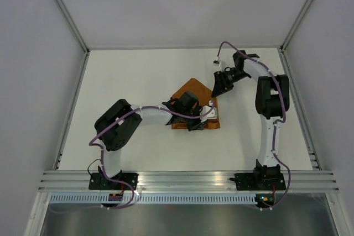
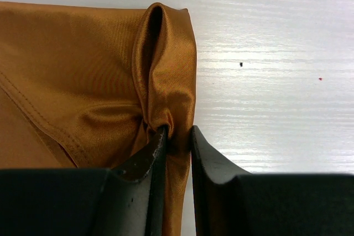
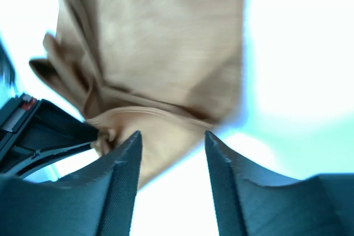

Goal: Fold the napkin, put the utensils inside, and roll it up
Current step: Roll the napkin with the utensil

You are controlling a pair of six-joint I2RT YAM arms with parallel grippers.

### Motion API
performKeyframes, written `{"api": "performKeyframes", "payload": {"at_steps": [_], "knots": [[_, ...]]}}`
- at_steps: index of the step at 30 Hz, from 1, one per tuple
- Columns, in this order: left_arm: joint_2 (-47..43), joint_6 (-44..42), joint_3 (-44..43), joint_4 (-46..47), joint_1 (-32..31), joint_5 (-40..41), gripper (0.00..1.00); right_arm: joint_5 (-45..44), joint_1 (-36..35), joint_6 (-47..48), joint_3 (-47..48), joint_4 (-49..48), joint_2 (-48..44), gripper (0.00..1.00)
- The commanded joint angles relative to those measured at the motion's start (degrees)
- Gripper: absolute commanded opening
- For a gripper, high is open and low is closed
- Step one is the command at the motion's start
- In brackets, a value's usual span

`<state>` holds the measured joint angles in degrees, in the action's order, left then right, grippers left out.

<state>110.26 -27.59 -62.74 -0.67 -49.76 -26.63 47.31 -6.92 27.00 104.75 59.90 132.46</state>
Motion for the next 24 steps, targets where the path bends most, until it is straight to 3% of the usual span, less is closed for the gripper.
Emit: {"api": "performKeyframes", "payload": {"at_steps": [1,6,14,17,20,21,24], "knots": [[4.53,4.13,1.40,-14.44,0.10,-5.62,0.02,1.99,6.20,-7.74,-1.90,-10.31,-7.56,0.54],[5.84,5.44,-0.98,-17.08,1.24,-9.66,0.02,4.20,13.67,-4.88,-9.53,-15.67,-18.63,0.54],[9.18,6.94,-4.76,-19.90,2.91,-14.41,0.02,5.50,15.00,6.99,-30.82,-22.73,-43.04,0.53],[9.62,7.29,-5.11,-20.08,3.61,-15.11,0.02,7.79,14.83,18.21,-37.50,-18.26,-50.43,0.52],[9.89,7.99,-5.64,-20.08,4.40,-16.25,0.02,10.60,13.95,35.26,-42.86,-8.34,-56.67,0.53],[9.80,7.99,-5.81,-20.25,4.58,-16.43,0.02,11.83,13.77,46.10,-45.66,-4.91,-58.09,0.52],[9.89,8.26,-6.08,-20.25,5.02,-16.87,0.02,12.02,12.64,50.94,-50.24,-1.28,-63.54,0.51]]}}
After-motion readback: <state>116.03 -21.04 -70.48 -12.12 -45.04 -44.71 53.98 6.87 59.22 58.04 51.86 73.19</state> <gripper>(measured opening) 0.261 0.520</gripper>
